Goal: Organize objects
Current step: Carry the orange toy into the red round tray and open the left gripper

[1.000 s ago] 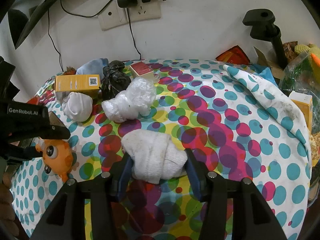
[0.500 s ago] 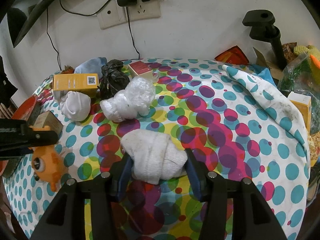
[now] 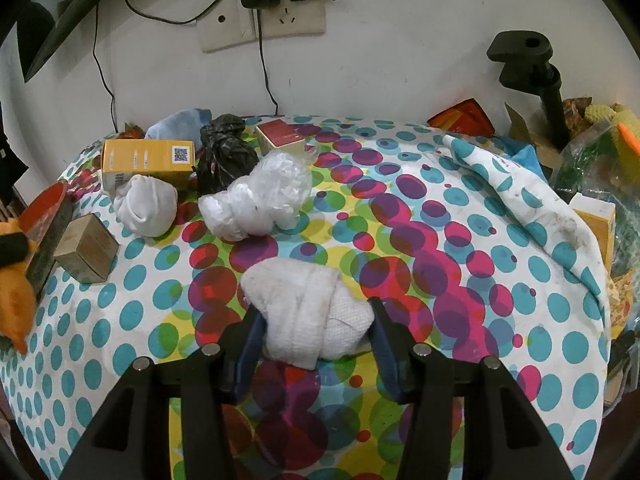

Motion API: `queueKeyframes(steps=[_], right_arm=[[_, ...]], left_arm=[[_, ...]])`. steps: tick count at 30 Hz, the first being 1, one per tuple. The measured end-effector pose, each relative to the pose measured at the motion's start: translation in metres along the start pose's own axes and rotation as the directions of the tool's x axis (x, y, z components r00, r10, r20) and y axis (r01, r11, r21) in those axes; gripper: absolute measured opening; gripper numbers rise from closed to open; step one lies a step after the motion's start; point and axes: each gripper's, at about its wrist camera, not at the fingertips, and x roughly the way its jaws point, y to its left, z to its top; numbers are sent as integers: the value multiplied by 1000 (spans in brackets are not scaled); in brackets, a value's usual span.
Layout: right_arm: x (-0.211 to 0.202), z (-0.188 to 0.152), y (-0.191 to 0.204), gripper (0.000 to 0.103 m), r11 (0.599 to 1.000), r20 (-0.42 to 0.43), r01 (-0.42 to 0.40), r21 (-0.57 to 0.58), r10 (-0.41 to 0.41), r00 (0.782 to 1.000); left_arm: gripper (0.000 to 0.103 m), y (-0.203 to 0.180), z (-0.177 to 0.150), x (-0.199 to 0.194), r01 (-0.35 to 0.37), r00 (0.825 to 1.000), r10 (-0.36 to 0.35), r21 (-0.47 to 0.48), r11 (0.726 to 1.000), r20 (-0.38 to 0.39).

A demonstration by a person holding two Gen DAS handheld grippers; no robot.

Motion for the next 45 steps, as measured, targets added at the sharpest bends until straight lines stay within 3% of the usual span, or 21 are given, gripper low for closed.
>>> queueKeyframes(steps=[7,14,20,33,45], right_arm=[[-1,1,6,50,999,1,36,-28,-36,999],[-1,0,11,50,997,-1,63,-49,-63,998],[0,1,12,50,996,-2,72,-55,-72,997],[0,0,15,50,993,-4,91,-70,-92,996],[0,0,17,51,991,-2,105,-80,-105,994]], left_arm=[[43,69,8,-19,-87,995,90,-54,995,41],[44,151,16,-23,-203,977,210,-131,970,46],[44,205,21,-6,-291,955,295,-133,947,15],[44,289,26,29,-346,938,337,-171,922,-80],[47,307,28,45,-333,942,321,-153,931,-98]])
